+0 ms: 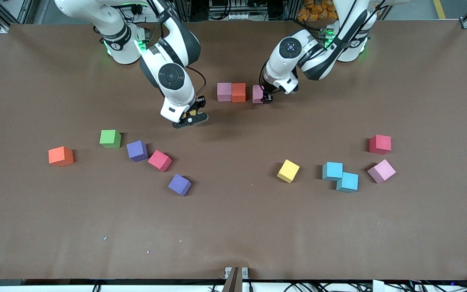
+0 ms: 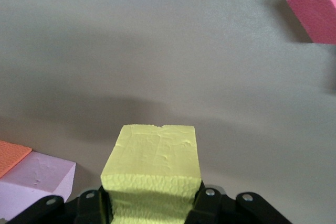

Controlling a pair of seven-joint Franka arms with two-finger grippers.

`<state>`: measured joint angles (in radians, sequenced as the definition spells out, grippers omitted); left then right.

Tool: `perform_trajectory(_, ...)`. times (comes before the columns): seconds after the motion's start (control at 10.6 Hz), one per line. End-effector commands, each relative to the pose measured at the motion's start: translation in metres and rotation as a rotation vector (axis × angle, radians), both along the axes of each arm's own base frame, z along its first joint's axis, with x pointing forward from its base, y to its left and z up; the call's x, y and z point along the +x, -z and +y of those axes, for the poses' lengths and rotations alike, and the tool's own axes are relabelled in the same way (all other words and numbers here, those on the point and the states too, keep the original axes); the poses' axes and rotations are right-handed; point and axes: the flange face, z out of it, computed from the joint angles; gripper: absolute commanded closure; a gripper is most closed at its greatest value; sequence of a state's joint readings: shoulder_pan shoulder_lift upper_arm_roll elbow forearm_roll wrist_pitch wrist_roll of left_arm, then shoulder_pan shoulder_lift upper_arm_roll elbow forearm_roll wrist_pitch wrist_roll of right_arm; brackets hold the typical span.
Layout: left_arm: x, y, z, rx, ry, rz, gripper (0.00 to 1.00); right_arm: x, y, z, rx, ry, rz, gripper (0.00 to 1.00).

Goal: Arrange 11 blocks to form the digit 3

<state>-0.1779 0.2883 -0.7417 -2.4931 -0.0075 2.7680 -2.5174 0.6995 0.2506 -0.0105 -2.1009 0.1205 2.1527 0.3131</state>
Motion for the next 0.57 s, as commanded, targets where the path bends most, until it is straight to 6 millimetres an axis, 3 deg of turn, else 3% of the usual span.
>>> perform_trajectory(0.0,-0.001,-0.010,-0.004,0.006,-0.002,-0.034,1.00,-0.002,0.004,0.007,0.002,0.051,0.018,0.85)
perform_trajectory(0.47,-0.015,-0.007,-0.014,0.009,0.060,-0.039,1.00,-0.001,0.005,0.011,0.022,0.074,0.028,0.83)
